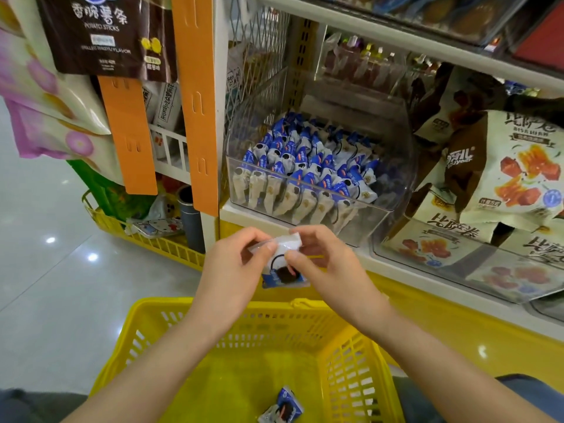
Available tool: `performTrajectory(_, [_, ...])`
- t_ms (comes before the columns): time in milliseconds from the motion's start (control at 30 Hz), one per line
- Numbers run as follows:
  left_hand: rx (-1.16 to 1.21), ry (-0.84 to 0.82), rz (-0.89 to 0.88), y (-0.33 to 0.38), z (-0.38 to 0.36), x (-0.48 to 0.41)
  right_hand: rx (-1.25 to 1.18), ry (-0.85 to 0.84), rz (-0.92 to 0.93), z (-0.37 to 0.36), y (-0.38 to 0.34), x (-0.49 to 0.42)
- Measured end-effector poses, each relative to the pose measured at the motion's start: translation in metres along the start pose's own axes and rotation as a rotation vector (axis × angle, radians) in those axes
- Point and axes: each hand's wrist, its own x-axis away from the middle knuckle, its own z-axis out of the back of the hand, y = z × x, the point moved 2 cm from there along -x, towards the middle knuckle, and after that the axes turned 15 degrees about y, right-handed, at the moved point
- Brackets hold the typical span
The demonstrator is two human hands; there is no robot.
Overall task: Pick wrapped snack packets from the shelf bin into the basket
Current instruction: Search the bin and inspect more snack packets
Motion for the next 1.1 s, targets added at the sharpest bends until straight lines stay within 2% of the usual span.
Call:
performTrajectory(200, [0.009,-0.063,-0.053,0.006,-0.002,0.006,0.026,0.027,0.068,0.004,0.0,0.0])
performTrajectory(400, [0.004,-0.1,0.015,0.001,-0.005,0.004,0.315,0.066,0.441,0.007,-0.004,0.004])
performTrajectory(500, [0.019,-0.092,0.076,-0.001,-0.007,0.002,0.318,0.146,0.403,0.009,-0.003,0.002])
performTrajectory(633, [-0.102,-0.09,0.161,-0.008,-0.005,0.001,0.18,0.316,0.261,0.017,-0.002,-0.005])
performTrajectory(667, [-0.087,-0.116,0.23,-0.009,-0.007,0.0,0.138,0.336,0.234,0.019,-0.001,-0.006])
performTrajectory(767, [0.221,-0.215,0.698,-0.005,-0.013,-0.002,0.089,0.289,0.285,0.018,-0.004,-0.004])
performTrajectory(800, [0.309,-0.219,0.782,-0.004,-0.013,-0.003,0.101,0.238,0.343,0.016,-0.005,-0.002])
performTrajectory(867, [0.418,-0.158,0.815,-0.006,-0.012,-0.004,0.185,0.14,0.494,0.01,-0.008,0.004])
performTrajectory(967, [0.514,-0.065,0.729,-0.01,-0.007,-0.004,0.34,0.046,0.651,0.005,-0.007,0.009])
performTrajectory(1033, [0.501,-0.007,0.685,-0.011,-0.006,-0.004,0.278,0.026,0.519,0.002,-0.006,0.01])
performTrajectory(1100, [0.458,0.039,0.644,-0.011,-0.005,-0.005,0.119,0.071,0.251,0.0,-0.004,0.007])
